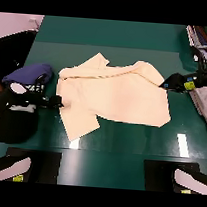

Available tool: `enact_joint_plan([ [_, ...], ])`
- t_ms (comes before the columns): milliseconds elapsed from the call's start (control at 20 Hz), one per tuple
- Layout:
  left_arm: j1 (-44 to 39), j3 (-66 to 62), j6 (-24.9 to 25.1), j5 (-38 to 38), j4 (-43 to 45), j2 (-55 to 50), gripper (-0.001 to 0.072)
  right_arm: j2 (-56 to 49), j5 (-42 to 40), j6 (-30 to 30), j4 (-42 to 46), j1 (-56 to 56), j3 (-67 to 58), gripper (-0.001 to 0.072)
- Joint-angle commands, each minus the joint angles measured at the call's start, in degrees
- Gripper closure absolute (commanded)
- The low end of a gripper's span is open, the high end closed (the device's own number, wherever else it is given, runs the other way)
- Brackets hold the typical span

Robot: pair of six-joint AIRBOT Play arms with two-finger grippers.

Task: Fold the shirts.

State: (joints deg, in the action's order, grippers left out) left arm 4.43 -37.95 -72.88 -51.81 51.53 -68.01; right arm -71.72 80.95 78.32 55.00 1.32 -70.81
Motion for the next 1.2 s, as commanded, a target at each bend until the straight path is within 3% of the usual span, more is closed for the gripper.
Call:
enact_joint_plan([
  [0, -1.0, -3.5, -0.6, -3.1, 1.2, 0.3, 0.0683, 3.3, 2.8, 0.5, 5.4, -4.2, 6.0, 0.0376],
  [150, -1.0, -7.4, -0.6, -4.7, 1.2, 1.1, 0.0682, 8.7, 2.1, 2.8, 11.6, -12.2, 19.7, 0.0345],
  [200, -1.1, -8.1, -0.6, -4.6, 0.9, 1.2, 0.0682, 9.6, 1.9, 2.8, 11.2, -15.0, 24.2, 0.0233],
  [250, -1.1, -8.5, -0.6, -4.3, 0.9, 1.2, 0.0682, 10.1, 1.3, 2.8, 10.3, -17.5, 28.2, 0.0201],
  [450, -1.1, -8.5, -0.6, -4.4, 0.7, 1.2, 0.0682, 10.0, -7.3, 2.0, 4.7, -20.8, 39.2, 0.0219],
  [500, -1.1, -8.5, -0.6, -4.4, 0.7, 1.2, 0.0682, 10.0, -10.3, 1.4, 3.4, -20.1, 40.3, 0.0272],
  [800, -1.1, -8.5, -0.6, -4.2, 0.7, 1.2, 0.0682, 7.8, -19.1, 0.7, -1.1, -11.6, 38.6, 0.0286],
  [850, -1.1, -8.5, -0.6, -4.2, 0.8, 1.2, 0.0683, 6.3, -18.9, 0.7, -1.1, -10.4, 37.5, 0.0311],
  [950, -1.1, -8.5, -0.6, -4.4, 0.8, 1.2, 0.0683, 2.9, -17.9, 0.5, -1.0, -7.5, 34.7, 0.0647],
  [1000, -1.1, -8.7, -0.6, -4.7, 0.9, 1.2, 0.0684, 1.8, -17.3, 0.0, -1.0, -6.0, 33.0, 0.0697],
  [1150, -1.1, -12.5, -1.2, -8.1, 3.0, 4.5, 0.0684, 2.8, -13.7, -0.5, -0.9, -3.2, 26.0, 0.0697],
])
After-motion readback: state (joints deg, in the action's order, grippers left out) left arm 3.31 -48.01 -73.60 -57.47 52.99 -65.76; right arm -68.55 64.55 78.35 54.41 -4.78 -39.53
